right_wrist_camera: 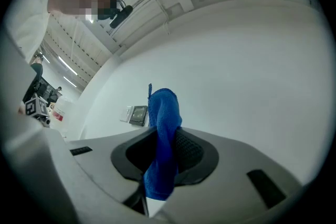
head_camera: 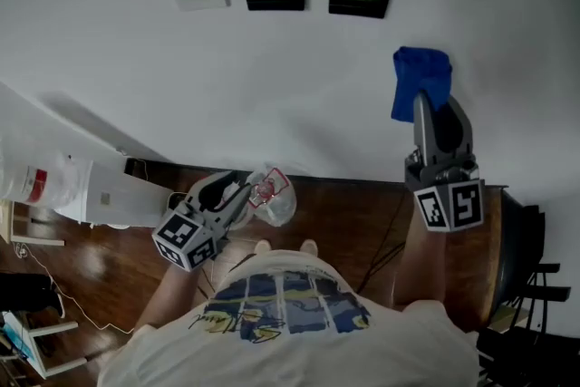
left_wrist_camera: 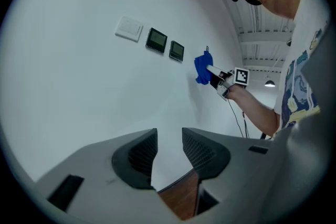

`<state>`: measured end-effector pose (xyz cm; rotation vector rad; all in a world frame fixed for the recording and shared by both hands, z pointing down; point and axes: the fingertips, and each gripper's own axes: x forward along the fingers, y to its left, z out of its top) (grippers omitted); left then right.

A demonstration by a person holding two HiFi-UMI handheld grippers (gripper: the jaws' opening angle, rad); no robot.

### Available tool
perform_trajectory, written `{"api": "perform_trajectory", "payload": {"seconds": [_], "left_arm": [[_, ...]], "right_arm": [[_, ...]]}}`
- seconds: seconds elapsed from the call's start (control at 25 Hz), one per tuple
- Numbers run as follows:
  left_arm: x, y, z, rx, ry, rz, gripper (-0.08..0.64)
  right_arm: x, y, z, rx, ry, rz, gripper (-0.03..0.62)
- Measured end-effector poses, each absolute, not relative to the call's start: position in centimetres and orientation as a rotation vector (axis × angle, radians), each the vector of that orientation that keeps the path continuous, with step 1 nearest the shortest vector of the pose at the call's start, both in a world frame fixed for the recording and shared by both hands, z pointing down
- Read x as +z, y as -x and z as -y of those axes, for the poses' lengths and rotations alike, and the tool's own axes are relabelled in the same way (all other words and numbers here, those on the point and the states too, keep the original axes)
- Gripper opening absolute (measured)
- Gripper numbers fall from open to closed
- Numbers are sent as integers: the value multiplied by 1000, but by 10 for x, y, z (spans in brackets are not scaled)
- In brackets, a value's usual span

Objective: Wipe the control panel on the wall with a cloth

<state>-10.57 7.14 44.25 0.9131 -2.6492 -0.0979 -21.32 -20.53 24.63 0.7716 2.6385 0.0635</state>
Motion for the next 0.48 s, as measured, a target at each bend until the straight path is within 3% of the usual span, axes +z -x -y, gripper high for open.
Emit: {"api": "perform_trajectory", "payload": {"seconds": [0.48], "left_arm": [[419, 70, -60, -18, -813, 2713, 127]], "right_arm": [[314, 121, 232, 31, -872, -2755, 75]]}}
